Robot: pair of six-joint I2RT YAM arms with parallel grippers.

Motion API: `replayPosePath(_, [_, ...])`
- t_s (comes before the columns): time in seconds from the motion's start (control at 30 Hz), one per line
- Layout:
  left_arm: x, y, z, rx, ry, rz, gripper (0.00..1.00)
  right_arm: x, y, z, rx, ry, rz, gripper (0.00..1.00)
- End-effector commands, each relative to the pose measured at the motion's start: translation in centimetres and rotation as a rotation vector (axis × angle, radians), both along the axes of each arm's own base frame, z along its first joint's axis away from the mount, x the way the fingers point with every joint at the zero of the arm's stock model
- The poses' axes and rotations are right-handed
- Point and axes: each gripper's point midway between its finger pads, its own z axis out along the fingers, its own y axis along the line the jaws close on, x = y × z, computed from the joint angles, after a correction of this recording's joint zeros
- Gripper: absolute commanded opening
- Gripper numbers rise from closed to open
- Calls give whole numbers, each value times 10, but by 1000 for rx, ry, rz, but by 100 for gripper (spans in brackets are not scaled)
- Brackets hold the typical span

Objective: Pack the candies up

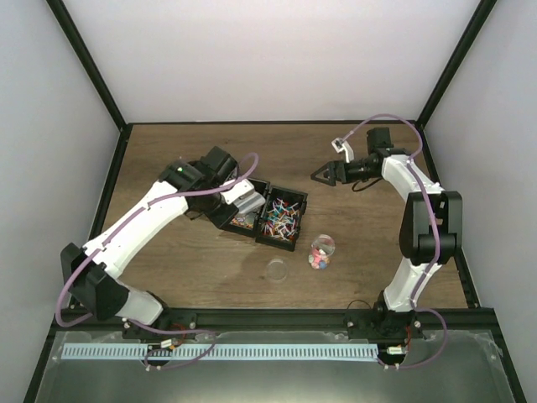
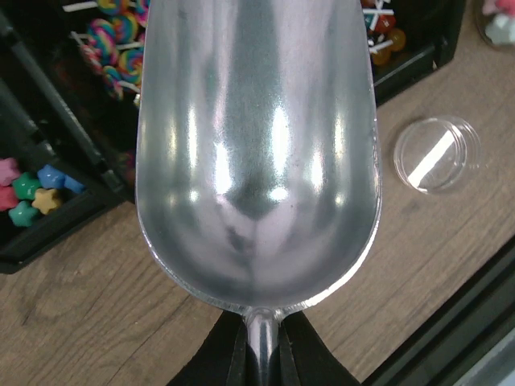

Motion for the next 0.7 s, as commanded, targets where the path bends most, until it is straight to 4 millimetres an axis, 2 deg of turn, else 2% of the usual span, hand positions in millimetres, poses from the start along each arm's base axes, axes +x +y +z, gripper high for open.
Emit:
replayPosePath(0.0, [20, 4, 8, -38, -52, 165, 4, 7, 2, 7, -6, -28, 8, 100])
replayPosePath(0.23, [21, 4, -15, -82, 38, 355, 4, 11, 2, 4, -8, -16, 4, 100])
replayPosePath(0.43, [-13, 18, -63, -37, 179, 436, 4, 12, 1, 4, -25, -20, 4, 100])
replayPosePath(0.57, [-19, 21, -72, -41, 189, 461, 4, 11, 0, 0, -34, -13, 1, 100])
replayPosePath(0.67, [-13, 19, -78, -39, 183, 470, 4, 11, 0, -4, -35, -3, -1, 100])
